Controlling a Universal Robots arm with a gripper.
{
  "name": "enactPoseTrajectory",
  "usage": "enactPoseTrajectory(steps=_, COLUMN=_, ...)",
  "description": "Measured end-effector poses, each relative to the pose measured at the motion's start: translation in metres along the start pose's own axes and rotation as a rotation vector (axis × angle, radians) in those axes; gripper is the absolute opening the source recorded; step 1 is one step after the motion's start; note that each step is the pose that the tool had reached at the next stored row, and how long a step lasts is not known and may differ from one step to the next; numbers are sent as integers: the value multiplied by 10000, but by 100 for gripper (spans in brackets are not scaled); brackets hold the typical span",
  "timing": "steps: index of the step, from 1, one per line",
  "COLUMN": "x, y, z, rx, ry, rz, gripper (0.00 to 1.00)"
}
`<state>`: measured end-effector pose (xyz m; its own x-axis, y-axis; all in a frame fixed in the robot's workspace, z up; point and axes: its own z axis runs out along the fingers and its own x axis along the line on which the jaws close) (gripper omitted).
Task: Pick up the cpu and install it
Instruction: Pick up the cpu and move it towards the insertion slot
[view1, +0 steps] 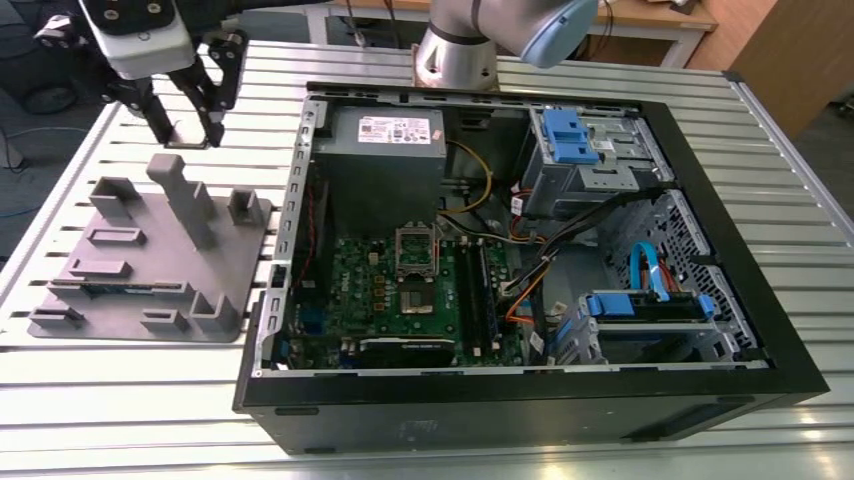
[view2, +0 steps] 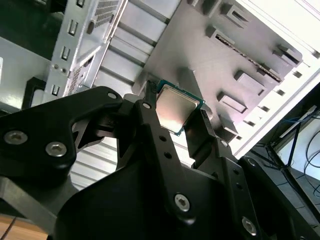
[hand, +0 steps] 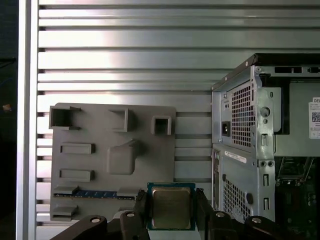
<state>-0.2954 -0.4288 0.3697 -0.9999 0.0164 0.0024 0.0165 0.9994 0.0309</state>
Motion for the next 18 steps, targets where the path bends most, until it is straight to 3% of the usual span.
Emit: enactPoseTrajectory(steps=18, x=-768, y=12, z=11, rx=1, ry=3, rz=-1, gripper=47)
